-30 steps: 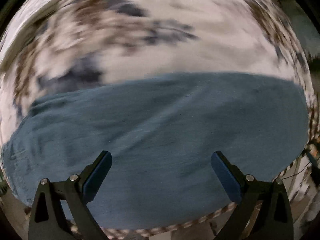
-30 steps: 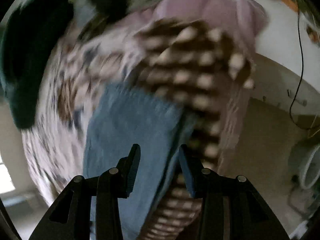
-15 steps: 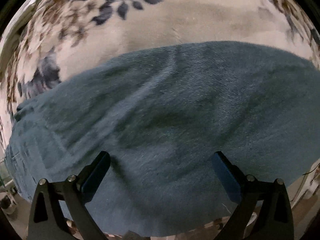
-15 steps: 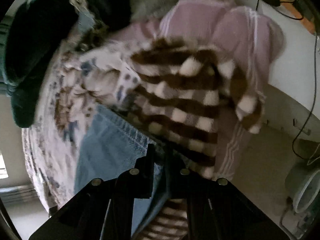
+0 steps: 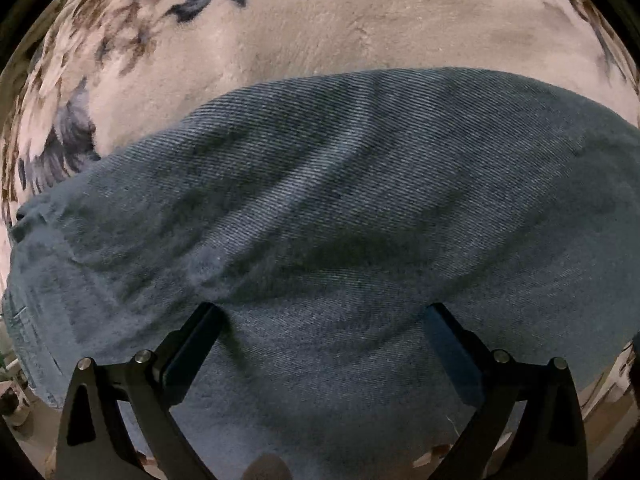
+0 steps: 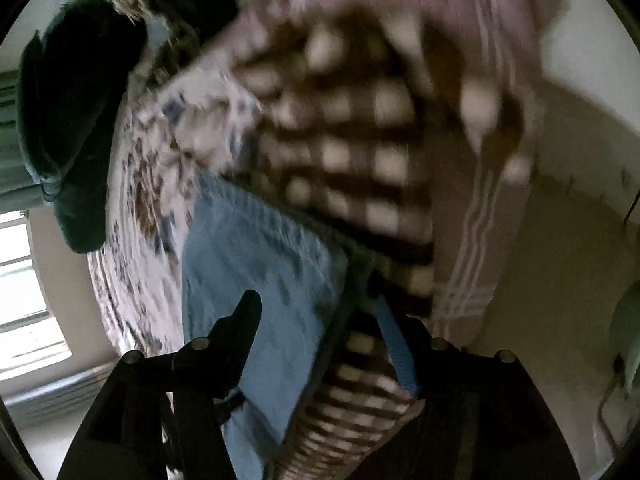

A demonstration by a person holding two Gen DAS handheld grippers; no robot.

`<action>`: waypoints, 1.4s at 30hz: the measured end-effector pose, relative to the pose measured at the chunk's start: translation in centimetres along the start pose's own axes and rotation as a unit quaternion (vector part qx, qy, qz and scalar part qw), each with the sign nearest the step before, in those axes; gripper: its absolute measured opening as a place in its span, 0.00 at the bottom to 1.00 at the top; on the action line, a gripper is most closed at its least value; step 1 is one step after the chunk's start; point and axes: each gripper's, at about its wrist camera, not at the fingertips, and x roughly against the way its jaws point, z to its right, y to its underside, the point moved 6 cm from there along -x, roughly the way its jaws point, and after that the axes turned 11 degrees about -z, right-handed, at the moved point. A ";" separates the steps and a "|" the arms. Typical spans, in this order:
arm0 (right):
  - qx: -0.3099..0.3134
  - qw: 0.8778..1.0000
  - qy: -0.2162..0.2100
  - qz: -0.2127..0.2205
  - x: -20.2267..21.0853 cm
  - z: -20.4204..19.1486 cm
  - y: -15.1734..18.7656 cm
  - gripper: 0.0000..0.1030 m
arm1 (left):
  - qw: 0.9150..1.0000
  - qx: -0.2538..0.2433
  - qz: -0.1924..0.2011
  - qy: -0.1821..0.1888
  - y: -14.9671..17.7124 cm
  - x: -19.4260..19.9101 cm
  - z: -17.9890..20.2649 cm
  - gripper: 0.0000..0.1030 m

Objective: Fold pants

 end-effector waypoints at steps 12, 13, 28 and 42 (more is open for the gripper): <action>0.045 0.995 -0.079 0.032 -4.5 -3.6 1.0 0.43 | 1.000 0.001 -0.001 0.008 0.2 1.6 -2.0 1.00; 0.042 0.995 -0.087 0.026 -5.4 -3.5 0.5 0.43 | 1.000 0.003 0.001 0.007 0.1 1.7 -2.0 1.00; 0.012 0.982 -0.177 0.057 -8.5 -5.6 -1.3 0.08 | 0.999 0.024 0.018 0.042 0.8 1.9 -2.0 1.00; 0.205 0.972 -0.056 0.104 -4.3 -21.1 12.2 0.07 | 0.993 0.070 0.066 0.069 6.8 6.2 -13.7 1.00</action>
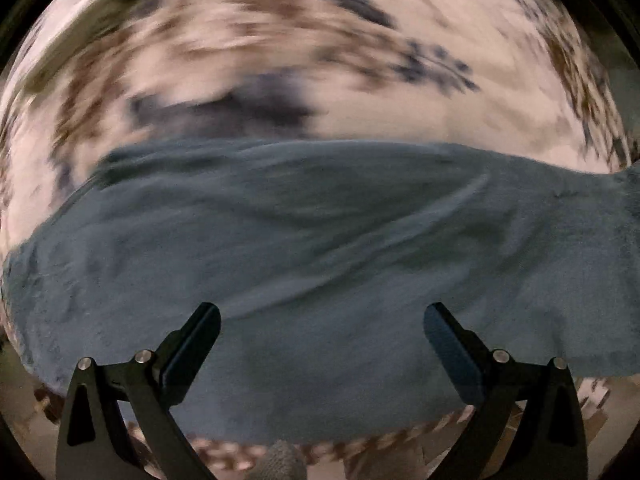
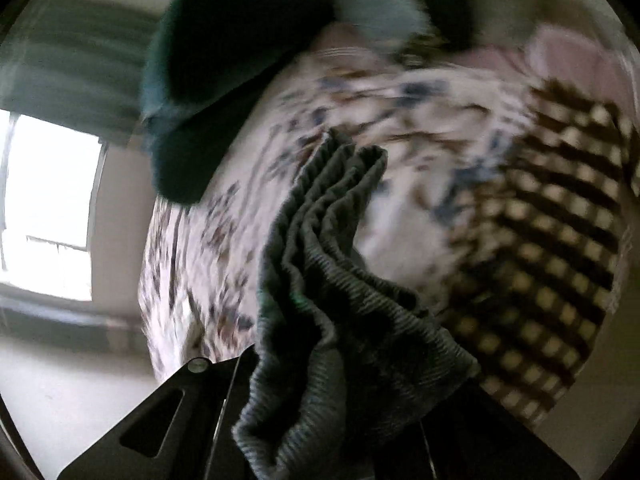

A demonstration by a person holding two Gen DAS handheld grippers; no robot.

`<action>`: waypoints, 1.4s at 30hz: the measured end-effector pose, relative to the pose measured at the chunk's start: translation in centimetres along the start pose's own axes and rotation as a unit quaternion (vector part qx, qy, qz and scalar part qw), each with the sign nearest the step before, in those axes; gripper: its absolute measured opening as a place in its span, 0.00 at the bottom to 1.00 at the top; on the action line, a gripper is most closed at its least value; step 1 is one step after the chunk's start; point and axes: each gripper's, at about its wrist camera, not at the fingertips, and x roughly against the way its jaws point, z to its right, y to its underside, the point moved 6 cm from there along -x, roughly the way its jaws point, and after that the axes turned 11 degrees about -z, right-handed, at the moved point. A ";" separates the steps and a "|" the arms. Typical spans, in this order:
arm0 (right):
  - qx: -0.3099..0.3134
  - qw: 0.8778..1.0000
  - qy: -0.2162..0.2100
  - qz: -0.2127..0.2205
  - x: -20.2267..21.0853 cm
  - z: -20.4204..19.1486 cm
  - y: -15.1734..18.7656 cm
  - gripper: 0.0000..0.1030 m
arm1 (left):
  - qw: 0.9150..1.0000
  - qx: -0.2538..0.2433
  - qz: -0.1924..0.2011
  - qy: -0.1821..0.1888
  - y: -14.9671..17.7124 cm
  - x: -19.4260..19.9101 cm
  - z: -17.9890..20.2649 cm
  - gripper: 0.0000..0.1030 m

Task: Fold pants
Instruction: 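Fold the jeans over with the right gripper and grasp the seam with the left gripper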

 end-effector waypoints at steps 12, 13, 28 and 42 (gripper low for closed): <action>0.216 0.960 0.039 -0.172 -19.8 -14.8 24.8 0.06 | 0.984 0.171 -0.021 -0.052 11.6 -0.6 -27.8 1.00; 0.239 0.949 0.058 -0.198 -22.6 -14.8 28.1 0.06 | 0.981 0.187 -0.024 -0.054 12.6 -0.9 -29.6 1.00; 0.320 0.887 0.087 -0.320 -20.3 -18.0 33.3 0.68 | 0.973 0.186 0.048 0.132 7.2 3.3 -28.2 1.00; 0.178 0.912 0.252 -0.269 -18.5 -4.4 21.8 0.68 | 0.993 0.080 0.045 0.070 3.1 -1.6 -18.3 0.10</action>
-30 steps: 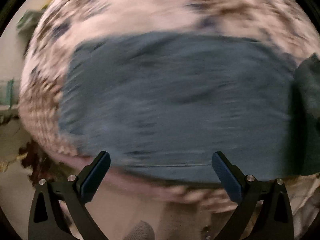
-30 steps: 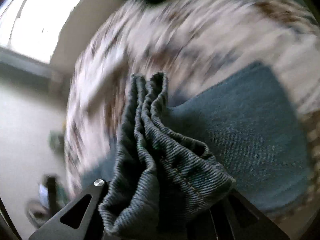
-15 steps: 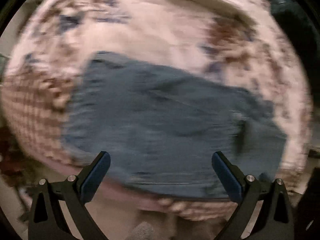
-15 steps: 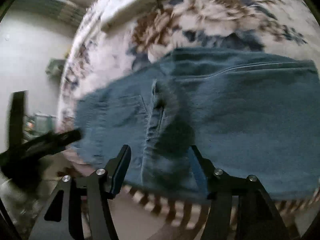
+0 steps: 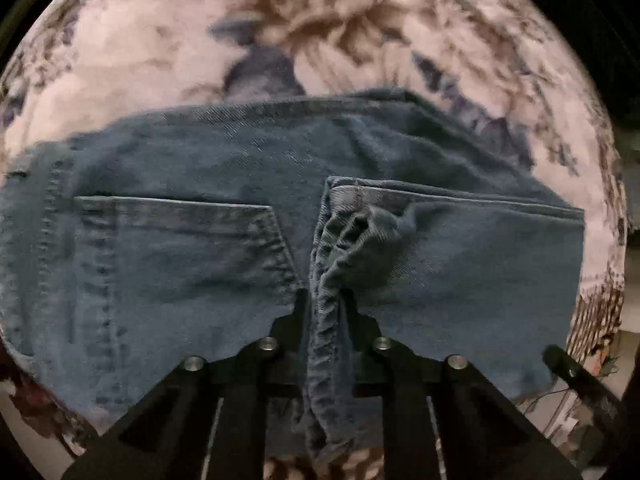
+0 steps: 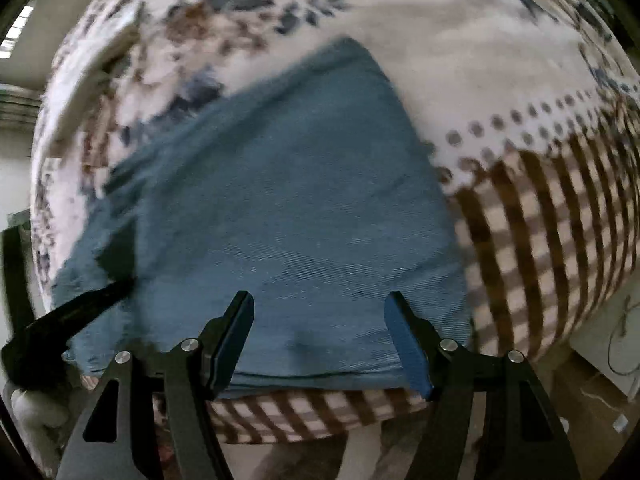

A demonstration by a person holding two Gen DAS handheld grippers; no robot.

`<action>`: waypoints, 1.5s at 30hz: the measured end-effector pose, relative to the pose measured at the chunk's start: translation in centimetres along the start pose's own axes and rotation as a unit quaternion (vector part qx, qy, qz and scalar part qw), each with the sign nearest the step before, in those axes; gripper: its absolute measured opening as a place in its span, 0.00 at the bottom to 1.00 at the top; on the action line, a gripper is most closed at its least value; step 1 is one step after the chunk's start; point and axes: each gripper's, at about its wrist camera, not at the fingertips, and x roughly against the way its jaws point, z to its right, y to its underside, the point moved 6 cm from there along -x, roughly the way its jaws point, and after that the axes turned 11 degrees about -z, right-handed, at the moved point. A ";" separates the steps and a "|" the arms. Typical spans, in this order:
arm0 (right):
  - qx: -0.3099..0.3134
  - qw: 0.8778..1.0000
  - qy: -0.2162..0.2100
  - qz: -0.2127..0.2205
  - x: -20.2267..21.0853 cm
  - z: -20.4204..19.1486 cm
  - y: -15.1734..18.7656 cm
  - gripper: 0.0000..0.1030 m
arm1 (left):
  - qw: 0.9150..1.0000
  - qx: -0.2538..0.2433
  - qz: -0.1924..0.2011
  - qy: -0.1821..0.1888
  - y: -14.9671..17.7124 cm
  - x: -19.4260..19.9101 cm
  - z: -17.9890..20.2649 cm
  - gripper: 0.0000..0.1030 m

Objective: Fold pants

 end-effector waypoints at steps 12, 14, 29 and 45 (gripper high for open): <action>0.143 0.988 0.014 -0.053 -4.7 -7.6 2.0 0.16 | 0.999 0.038 0.035 0.004 2.9 4.1 0.0 0.37; 0.162 0.984 0.023 -0.063 -5.9 -8.0 3.0 0.16 | 0.999 0.015 0.024 0.017 3.4 3.2 1.8 0.40; 0.156 0.980 0.032 -0.123 -6.6 -6.6 2.8 0.17 | 0.997 0.051 -0.049 0.022 6.4 -1.8 0.4 0.43; 0.144 0.976 0.163 -0.004 0.0 -13.3 1.9 0.92 | 0.969 0.231 0.071 0.053 9.3 4.8 -12.3 0.90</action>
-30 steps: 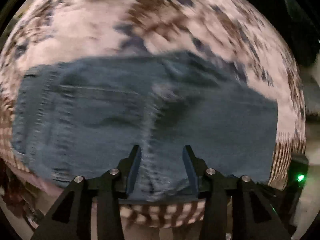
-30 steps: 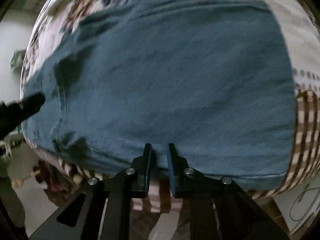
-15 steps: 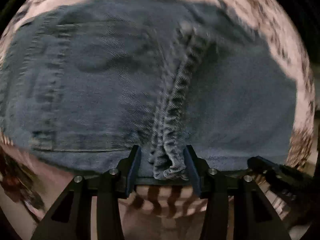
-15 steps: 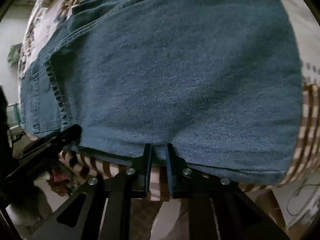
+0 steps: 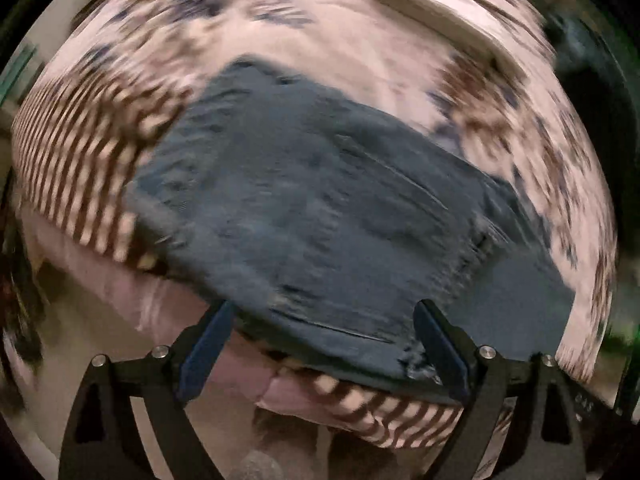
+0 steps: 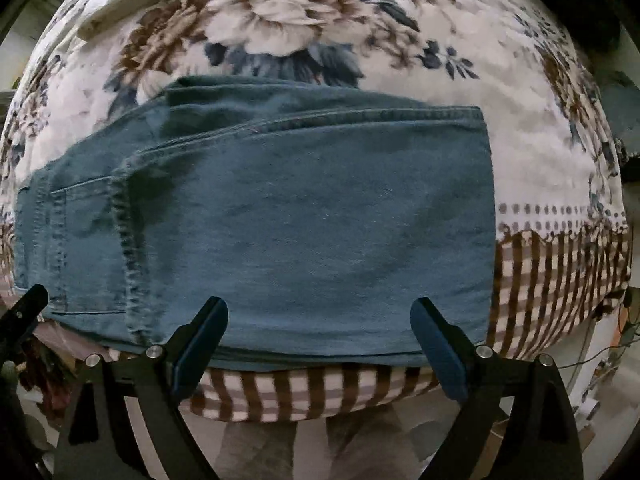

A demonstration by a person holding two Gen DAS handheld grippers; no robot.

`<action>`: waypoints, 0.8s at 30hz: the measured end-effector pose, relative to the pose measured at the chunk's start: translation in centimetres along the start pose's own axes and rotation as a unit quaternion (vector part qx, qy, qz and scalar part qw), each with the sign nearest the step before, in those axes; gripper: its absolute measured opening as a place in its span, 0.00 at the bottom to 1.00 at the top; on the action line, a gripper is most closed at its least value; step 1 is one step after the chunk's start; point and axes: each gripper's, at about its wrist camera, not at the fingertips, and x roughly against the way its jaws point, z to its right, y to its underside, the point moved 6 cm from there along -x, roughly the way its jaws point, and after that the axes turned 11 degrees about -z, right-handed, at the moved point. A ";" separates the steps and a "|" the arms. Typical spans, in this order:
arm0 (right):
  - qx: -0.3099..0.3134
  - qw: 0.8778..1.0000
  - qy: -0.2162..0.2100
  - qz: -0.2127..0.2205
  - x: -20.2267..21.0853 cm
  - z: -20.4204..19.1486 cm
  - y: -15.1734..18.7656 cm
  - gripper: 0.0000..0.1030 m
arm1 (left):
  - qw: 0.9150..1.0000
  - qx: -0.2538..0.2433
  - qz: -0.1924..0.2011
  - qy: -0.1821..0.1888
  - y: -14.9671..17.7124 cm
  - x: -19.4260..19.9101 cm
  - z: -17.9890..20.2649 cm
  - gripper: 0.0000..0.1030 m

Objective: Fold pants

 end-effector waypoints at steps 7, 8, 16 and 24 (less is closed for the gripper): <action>0.017 1.000 -0.016 -0.020 -0.4 -3.1 -0.5 0.92 | 0.982 0.182 0.002 0.057 -0.1 -2.4 -7.4 0.89; 0.020 0.999 -0.015 -0.022 -0.8 -3.6 -0.3 0.92 | 0.979 0.195 -0.001 0.060 -0.5 -3.4 -8.2 0.89; 0.043 0.998 0.010 -0.037 -3.1 -4.4 -2.0 0.92 | 0.970 0.205 0.072 0.111 -3.2 -2.9 -7.5 0.40; 0.047 0.998 0.019 -0.046 -5.3 -3.7 -2.1 0.92 | 0.977 0.155 0.134 0.051 -1.7 1.4 -2.6 0.32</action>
